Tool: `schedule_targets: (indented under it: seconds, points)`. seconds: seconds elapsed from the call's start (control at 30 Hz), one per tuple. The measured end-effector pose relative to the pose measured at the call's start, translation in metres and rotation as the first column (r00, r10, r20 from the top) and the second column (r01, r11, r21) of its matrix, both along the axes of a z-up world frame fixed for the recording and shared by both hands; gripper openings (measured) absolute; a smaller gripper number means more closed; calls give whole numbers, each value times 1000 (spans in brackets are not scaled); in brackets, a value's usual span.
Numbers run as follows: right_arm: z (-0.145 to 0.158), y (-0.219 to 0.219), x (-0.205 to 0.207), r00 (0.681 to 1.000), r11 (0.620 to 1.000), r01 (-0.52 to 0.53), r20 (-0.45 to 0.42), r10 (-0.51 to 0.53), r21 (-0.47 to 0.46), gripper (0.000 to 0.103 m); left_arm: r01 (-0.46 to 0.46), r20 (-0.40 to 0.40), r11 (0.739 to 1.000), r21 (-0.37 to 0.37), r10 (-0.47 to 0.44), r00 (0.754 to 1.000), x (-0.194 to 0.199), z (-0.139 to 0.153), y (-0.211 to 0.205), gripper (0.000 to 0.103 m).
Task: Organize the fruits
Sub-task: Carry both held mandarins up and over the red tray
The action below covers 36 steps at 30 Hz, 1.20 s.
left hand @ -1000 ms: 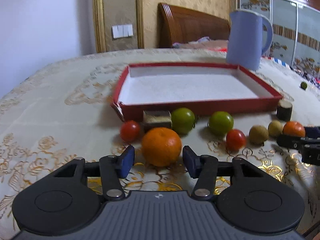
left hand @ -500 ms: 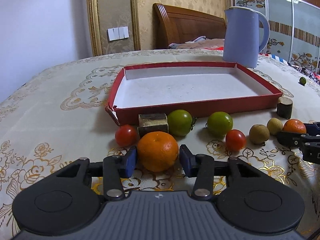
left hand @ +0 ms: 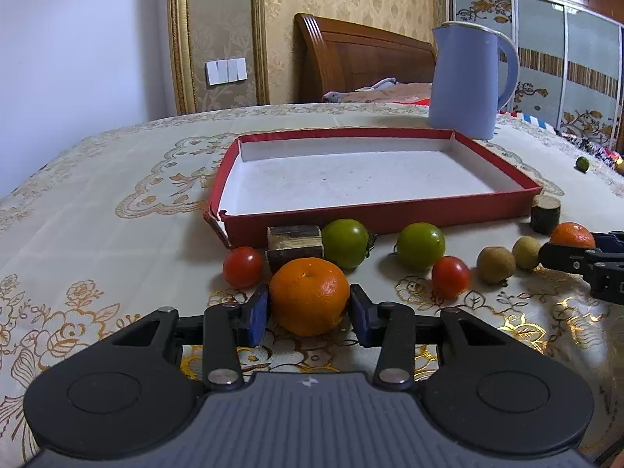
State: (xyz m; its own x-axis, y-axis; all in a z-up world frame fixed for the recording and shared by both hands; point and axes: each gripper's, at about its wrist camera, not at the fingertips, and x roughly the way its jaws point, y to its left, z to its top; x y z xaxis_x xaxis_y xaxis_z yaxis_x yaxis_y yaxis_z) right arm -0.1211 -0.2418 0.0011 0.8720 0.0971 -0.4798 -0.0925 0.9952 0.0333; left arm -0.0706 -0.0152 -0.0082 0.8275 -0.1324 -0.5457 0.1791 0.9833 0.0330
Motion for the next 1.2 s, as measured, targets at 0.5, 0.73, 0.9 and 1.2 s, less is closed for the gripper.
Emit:
schedule_targets:
  seconds: [0.5, 0.73, 0.9, 1.2]
  points:
    - [28, 17, 31, 998, 1000, -14, 58, 15, -10, 41, 61, 67, 998, 3, -61, 996, 33, 40, -28, 42]
    - [37, 22, 80, 999, 1000, 12, 30, -12, -25, 41, 16, 50, 1000, 17, -17, 999, 72, 38, -35, 42]
    - [28, 25, 123, 999, 999, 34, -27, -36, -40, 41, -8, -9, 1000, -16, 8, 1000, 102, 31, -35, 42]
    - [9, 25, 163, 993, 997, 69, -92, -71, -34, 41, -79, -67, 997, -12, 78, 995, 139, 20, -36, 42]
